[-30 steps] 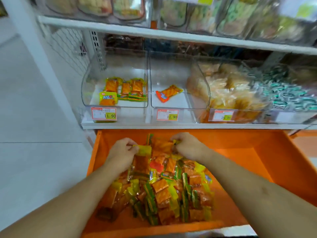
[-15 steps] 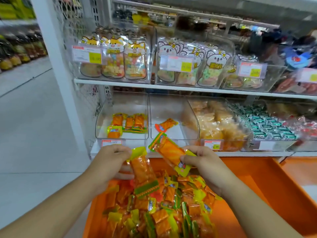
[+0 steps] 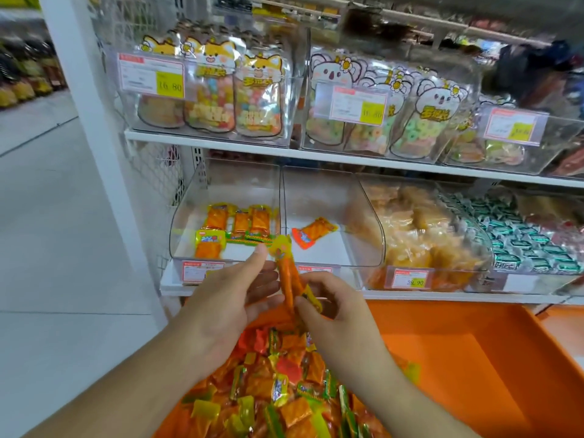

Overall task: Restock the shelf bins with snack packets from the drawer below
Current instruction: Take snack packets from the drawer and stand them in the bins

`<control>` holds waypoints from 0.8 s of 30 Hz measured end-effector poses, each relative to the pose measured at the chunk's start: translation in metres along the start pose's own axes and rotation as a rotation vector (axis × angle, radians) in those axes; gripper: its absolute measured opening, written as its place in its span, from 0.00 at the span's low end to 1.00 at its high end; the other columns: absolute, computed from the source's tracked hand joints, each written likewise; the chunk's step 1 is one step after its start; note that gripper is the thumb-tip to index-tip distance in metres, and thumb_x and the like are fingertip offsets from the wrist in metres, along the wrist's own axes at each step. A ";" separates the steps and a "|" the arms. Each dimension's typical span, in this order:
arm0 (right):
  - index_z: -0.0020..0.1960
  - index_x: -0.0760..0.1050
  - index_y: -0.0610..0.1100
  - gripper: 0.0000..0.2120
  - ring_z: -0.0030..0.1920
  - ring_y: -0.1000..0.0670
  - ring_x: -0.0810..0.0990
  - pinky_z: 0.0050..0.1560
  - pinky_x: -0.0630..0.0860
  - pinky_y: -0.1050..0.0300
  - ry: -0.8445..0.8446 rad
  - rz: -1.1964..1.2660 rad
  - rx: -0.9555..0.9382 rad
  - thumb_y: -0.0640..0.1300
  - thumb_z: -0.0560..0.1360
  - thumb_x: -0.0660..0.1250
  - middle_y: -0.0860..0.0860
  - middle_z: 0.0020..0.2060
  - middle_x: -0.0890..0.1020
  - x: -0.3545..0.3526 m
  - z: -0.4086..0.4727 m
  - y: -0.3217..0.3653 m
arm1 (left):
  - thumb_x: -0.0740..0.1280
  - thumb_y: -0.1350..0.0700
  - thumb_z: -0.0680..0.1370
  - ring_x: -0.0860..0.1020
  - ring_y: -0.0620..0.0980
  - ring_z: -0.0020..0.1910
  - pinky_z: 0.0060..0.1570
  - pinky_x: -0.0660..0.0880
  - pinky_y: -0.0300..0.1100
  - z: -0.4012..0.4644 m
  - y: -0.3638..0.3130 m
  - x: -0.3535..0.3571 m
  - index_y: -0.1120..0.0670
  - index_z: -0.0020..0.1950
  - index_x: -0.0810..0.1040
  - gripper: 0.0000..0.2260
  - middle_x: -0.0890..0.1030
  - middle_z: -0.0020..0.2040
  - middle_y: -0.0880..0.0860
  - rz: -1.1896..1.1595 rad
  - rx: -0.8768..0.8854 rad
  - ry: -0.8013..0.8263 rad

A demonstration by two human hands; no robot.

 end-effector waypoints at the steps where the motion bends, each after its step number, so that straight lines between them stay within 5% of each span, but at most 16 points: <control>1: 0.56 0.83 0.52 0.12 0.44 0.55 0.86 0.45 0.83 0.55 -0.012 0.018 0.007 0.37 0.80 0.70 0.55 0.45 0.87 0.002 0.000 0.000 | 0.70 0.53 0.81 0.85 0.55 0.58 0.52 0.84 0.45 0.001 0.005 -0.001 0.59 0.60 0.84 0.13 0.86 0.56 0.59 0.052 0.018 0.020; 5: 0.54 0.85 0.50 0.11 0.37 0.55 0.84 0.39 0.81 0.58 0.031 0.125 0.042 0.36 0.81 0.68 0.53 0.42 0.88 0.002 -0.001 0.003 | 0.81 0.44 0.68 0.84 0.47 0.59 0.63 0.79 0.51 0.002 0.017 -0.010 0.43 0.61 0.84 0.22 0.85 0.58 0.45 0.411 0.079 -0.039; 8: 0.51 0.86 0.52 0.11 0.33 0.51 0.76 0.36 0.73 0.56 0.060 0.117 0.051 0.40 0.82 0.68 0.46 0.35 0.83 0.002 -0.005 0.001 | 0.81 0.34 0.60 0.85 0.47 0.56 0.62 0.79 0.53 0.002 0.020 -0.012 0.46 0.60 0.83 0.32 0.87 0.55 0.46 0.406 0.007 -0.074; 13: 0.50 0.85 0.48 0.06 0.37 0.45 0.71 0.41 0.67 0.46 0.070 0.134 0.072 0.47 0.80 0.70 0.31 0.39 0.78 -0.009 -0.007 0.001 | 0.80 0.55 0.72 0.87 0.56 0.49 0.50 0.83 0.54 0.001 0.010 -0.014 0.54 0.56 0.83 0.15 0.88 0.49 0.55 0.257 -0.037 -0.069; 18: 0.43 0.85 0.45 0.11 0.42 0.46 0.83 0.48 0.82 0.44 -0.015 0.327 0.123 0.39 0.81 0.68 0.47 0.39 0.85 -0.036 0.001 0.005 | 0.84 0.41 0.54 0.86 0.57 0.51 0.55 0.82 0.61 0.001 -0.010 -0.032 0.44 0.56 0.82 0.32 0.87 0.53 0.53 0.319 0.036 -0.228; 21: 0.53 0.85 0.39 0.08 0.51 0.42 0.87 0.48 0.84 0.46 0.029 0.426 0.161 0.37 0.82 0.67 0.42 0.50 0.88 -0.050 0.007 0.005 | 0.82 0.45 0.61 0.86 0.58 0.50 0.55 0.81 0.63 0.003 -0.020 -0.042 0.42 0.53 0.82 0.22 0.86 0.51 0.53 0.343 0.115 -0.265; 24: 0.55 0.82 0.38 0.05 0.41 0.36 0.84 0.41 0.79 0.48 0.113 0.280 0.097 0.37 0.82 0.67 0.37 0.44 0.86 -0.059 0.010 0.004 | 0.80 0.50 0.72 0.86 0.55 0.50 0.51 0.80 0.55 0.003 -0.021 -0.042 0.39 0.51 0.83 0.12 0.87 0.50 0.51 0.439 0.137 -0.190</control>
Point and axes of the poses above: each hand's wrist, its own z-axis towards the middle knuckle, its own x-axis out of the palm, y = z × x, the point moved 2 cm from there along z, towards the middle knuckle
